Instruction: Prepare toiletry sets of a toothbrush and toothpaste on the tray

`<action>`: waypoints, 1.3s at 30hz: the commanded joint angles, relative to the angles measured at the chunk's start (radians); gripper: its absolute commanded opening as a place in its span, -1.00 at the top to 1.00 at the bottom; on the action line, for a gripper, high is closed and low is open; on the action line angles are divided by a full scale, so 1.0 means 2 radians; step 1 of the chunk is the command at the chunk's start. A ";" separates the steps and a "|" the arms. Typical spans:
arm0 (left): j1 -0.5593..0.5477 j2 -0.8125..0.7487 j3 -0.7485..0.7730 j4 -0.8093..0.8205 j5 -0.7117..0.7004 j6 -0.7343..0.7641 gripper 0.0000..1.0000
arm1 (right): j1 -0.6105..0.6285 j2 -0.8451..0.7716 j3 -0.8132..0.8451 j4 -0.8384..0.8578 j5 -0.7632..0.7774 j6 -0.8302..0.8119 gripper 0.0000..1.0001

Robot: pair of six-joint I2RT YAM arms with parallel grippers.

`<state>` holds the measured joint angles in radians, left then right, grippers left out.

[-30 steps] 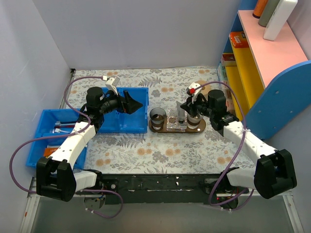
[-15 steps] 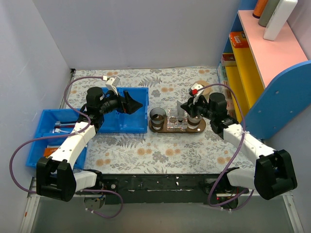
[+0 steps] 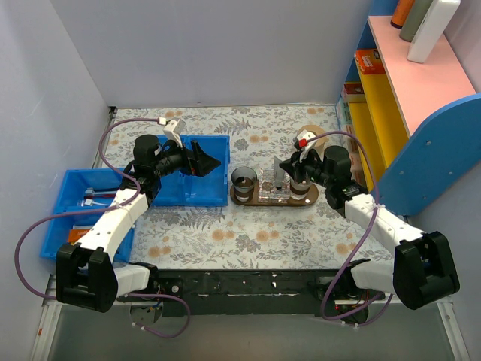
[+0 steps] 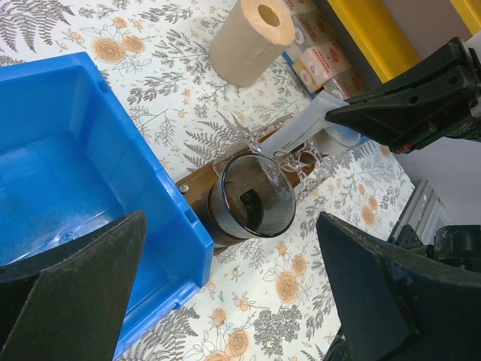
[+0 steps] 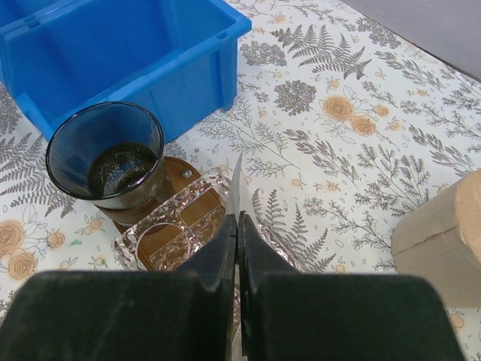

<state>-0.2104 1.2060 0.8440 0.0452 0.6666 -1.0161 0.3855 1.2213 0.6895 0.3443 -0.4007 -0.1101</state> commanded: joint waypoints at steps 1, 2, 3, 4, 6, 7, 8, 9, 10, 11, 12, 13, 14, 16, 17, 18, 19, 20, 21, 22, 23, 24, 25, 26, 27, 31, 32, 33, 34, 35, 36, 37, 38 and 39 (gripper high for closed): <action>0.004 -0.008 -0.006 0.000 0.006 0.009 -0.96 | -0.002 -0.007 0.001 0.036 0.005 0.003 0.97; 0.004 -0.008 -0.006 0.000 0.006 0.010 -0.96 | -0.002 -0.007 0.003 0.034 0.006 0.004 0.97; 0.004 -0.009 -0.006 0.000 0.006 0.010 -0.96 | -0.002 -0.006 0.005 0.032 0.009 0.004 0.97; 0.004 -0.009 -0.006 0.000 0.006 0.010 -0.96 | -0.002 -0.005 0.007 0.027 0.012 0.006 0.97; 0.004 -0.009 -0.006 0.000 0.006 0.011 -0.96 | -0.003 -0.004 0.010 0.023 0.016 0.006 0.83; 0.004 -0.009 -0.006 0.000 0.006 0.012 -0.96 | -0.002 -0.002 0.012 0.019 0.016 0.006 0.77; 0.004 -0.010 -0.006 0.000 0.006 0.011 -0.96 | -0.003 -0.004 0.012 0.019 0.016 0.006 0.70; 0.004 -0.010 -0.006 -0.001 0.006 0.011 -0.96 | -0.002 -0.004 0.012 0.018 0.016 0.006 0.57; 0.004 -0.011 -0.006 -0.001 0.005 0.011 -0.96 | -0.003 -0.005 0.013 0.017 0.017 0.006 0.53; 0.004 -0.011 -0.006 -0.001 0.006 0.011 -0.96 | -0.003 -0.005 0.013 0.017 0.018 0.006 0.49; 0.004 -0.011 -0.006 0.000 0.005 0.011 -0.96 | -0.002 -0.005 0.013 0.017 0.018 0.006 0.43; 0.004 -0.012 -0.006 -0.001 0.005 0.011 -0.96 | -0.002 -0.006 0.013 0.017 0.018 0.006 0.35; 0.004 -0.012 -0.006 -0.001 0.005 0.011 -0.97 | -0.003 -0.006 0.014 0.017 0.019 0.006 0.32; 0.004 -0.012 -0.008 -0.001 0.006 0.012 -0.96 | -0.003 -0.005 0.016 0.015 0.019 0.006 0.27; 0.004 -0.011 -0.008 -0.001 0.005 0.012 -0.96 | -0.002 -0.006 0.016 0.015 0.019 0.006 0.25; 0.004 -0.011 -0.007 -0.001 0.005 0.012 -0.96 | -0.003 -0.006 0.016 0.015 0.020 0.006 0.22; 0.004 -0.011 -0.007 -0.001 0.004 0.013 -0.96 | -0.002 -0.005 0.018 0.013 0.020 0.006 0.14; 0.004 -0.010 -0.007 -0.002 0.004 0.013 -0.96 | -0.002 -0.005 0.020 0.013 0.020 0.006 0.08; 0.004 -0.010 -0.007 -0.002 0.004 0.013 -0.96 | -0.003 -0.005 0.020 0.012 0.020 0.006 -0.04; 0.004 -0.010 -0.007 -0.002 0.004 0.013 -0.96 | -0.002 -0.005 0.021 0.012 0.019 0.006 -0.08; 0.004 -0.010 -0.007 -0.003 0.004 0.013 -0.96 | -0.003 -0.005 0.023 0.012 0.018 0.007 -0.10; 0.004 -0.011 -0.007 -0.003 0.003 0.013 -0.96 | -0.002 -0.005 0.025 0.010 0.016 0.007 -0.18; 0.004 -0.011 -0.007 -0.003 0.003 0.014 -0.96 | -0.002 -0.004 0.027 0.010 0.016 0.008 -0.24; 0.004 -0.012 -0.008 -0.003 0.002 0.015 -0.96 | -0.003 -0.004 0.030 0.008 0.015 0.009 -0.27; 0.004 -0.014 -0.009 -0.003 0.000 0.015 -0.96 | -0.002 -0.004 0.032 0.007 0.016 0.010 -0.36; 0.004 -0.021 -0.010 -0.004 -0.012 0.016 -0.96 | -0.003 -0.007 0.040 0.004 0.021 0.013 -0.49; 0.004 -0.023 -0.010 -0.004 -0.018 0.016 -0.96 | -0.003 -0.008 0.041 0.003 0.025 0.016 -0.56; 0.004 -0.026 -0.011 -0.005 -0.022 0.016 -0.96 | -0.003 -0.010 0.046 0.002 0.028 0.017 -0.64; 0.004 -0.029 -0.011 -0.006 -0.026 0.014 -0.96 | -0.003 -0.011 0.049 -0.001 0.030 0.020 -0.65; 0.004 -0.032 -0.010 -0.006 -0.038 0.012 -0.96 | -0.004 -0.012 0.052 -0.006 0.034 0.021 -0.66; 0.004 -0.037 -0.010 -0.009 -0.044 0.010 -0.96 | -0.006 -0.013 0.059 -0.009 0.036 0.022 -0.68; 0.004 -0.041 -0.006 -0.012 -0.053 0.007 -0.96 | -0.006 -0.015 0.064 -0.013 0.040 0.024 -0.70; 0.004 -0.044 -0.003 -0.017 -0.063 0.002 -0.96 | -0.010 -0.014 0.069 -0.023 0.049 0.025 -0.70; 0.004 -0.048 0.001 -0.033 -0.089 -0.002 -0.96 | -0.012 -0.014 0.076 -0.032 0.054 0.027 -0.72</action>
<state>-0.2104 1.1732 0.8284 0.0265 0.6056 -1.0092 0.3805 1.2213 0.7582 0.3145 -0.3458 -0.0772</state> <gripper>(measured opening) 0.981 0.846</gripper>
